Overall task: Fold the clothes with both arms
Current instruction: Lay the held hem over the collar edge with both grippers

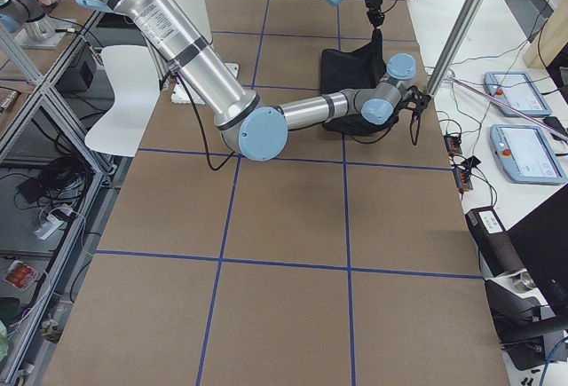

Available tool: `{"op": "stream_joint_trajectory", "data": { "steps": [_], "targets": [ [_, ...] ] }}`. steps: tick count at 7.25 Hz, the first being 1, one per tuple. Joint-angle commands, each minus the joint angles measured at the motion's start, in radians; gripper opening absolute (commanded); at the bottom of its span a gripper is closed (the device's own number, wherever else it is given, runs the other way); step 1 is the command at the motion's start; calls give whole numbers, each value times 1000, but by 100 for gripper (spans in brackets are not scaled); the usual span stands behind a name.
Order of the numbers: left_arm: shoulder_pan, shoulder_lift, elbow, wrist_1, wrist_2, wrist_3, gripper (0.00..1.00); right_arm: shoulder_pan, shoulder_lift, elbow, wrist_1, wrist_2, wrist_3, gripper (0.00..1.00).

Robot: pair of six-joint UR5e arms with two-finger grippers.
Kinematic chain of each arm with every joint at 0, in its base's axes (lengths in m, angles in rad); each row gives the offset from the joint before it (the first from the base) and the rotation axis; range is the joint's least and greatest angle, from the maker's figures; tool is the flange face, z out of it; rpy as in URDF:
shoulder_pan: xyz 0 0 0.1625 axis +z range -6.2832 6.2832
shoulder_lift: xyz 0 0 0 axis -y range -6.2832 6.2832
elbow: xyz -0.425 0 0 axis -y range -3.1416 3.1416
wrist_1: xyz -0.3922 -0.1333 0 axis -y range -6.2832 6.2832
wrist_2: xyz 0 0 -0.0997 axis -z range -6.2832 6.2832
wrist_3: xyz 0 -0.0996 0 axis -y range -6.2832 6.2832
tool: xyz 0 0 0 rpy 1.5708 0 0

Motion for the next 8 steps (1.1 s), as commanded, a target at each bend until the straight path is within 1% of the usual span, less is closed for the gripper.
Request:
{"op": "stream_joint_trajectory", "data": {
  "steps": [1, 2, 3, 4, 8],
  "targets": [
    [-1, 0, 24, 0, 41, 3, 0, -2, -7, -13, -5, -39, 7, 0],
    [-1, 0, 24, 0, 45, 3, 0, -1, -14, -14, -2, -74, 4, 0],
    [-1, -1, 24, 0, 45, 3, 0, -5, -13, -18, -12, -85, 5, 0],
    [-1, -1, 24, 0, 45, 3, 0, -7, -7, -16, -37, -85, 4, 0],
    [-1, -4, 30, 0, 51, -5, 0, -9, -2, -14, -37, -89, 7, 0]
  ]
}}
